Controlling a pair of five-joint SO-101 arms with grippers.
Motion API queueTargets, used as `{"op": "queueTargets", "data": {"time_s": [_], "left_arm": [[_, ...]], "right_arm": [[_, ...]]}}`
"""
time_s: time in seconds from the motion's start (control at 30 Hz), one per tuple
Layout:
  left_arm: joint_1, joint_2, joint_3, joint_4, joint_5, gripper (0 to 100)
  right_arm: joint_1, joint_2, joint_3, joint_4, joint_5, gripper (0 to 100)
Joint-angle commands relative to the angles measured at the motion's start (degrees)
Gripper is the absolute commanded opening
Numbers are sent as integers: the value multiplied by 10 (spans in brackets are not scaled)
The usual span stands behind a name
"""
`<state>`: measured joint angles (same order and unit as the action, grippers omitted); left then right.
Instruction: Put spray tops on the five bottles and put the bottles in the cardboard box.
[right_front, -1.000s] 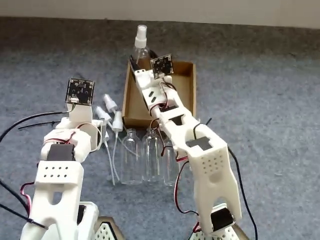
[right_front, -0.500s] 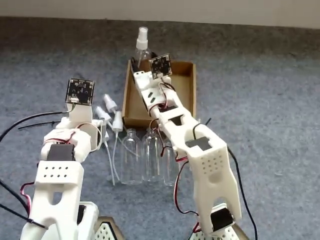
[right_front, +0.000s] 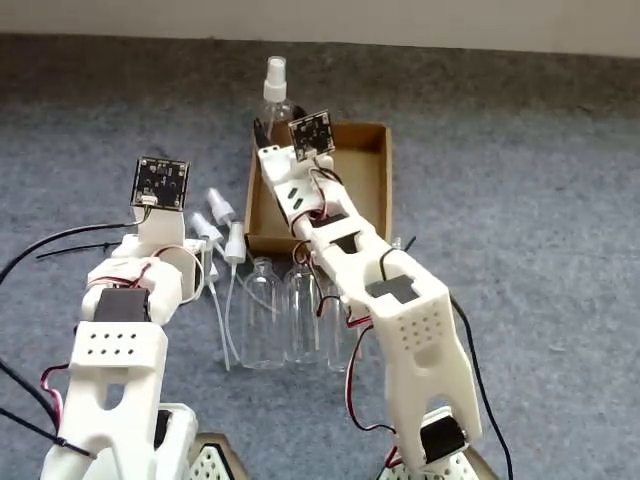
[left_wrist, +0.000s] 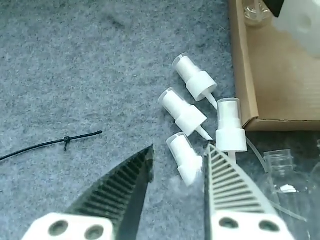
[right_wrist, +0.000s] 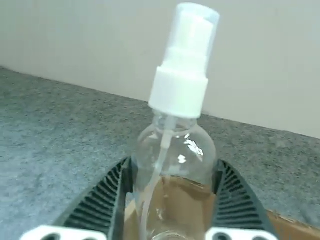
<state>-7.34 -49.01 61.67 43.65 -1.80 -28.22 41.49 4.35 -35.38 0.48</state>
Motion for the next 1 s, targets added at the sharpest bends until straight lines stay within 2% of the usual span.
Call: {"op": "queueTargets", "data": {"time_s": [0.0, 0.1, 0.6, 0.97], "left_arm": [[14, -7, -1, -11, 3, 157], [14, -7, -1, -11, 3, 157], [14, -7, -1, -11, 3, 157], [14, -7, -1, -11, 3, 157]], "right_arm": [[-6, -11, -29, 3, 6, 235], [-6, -11, -29, 3, 6, 285], [-6, -17, -34, 7, 6, 286], [-5, -18, -132, 131, 4, 286]]}}
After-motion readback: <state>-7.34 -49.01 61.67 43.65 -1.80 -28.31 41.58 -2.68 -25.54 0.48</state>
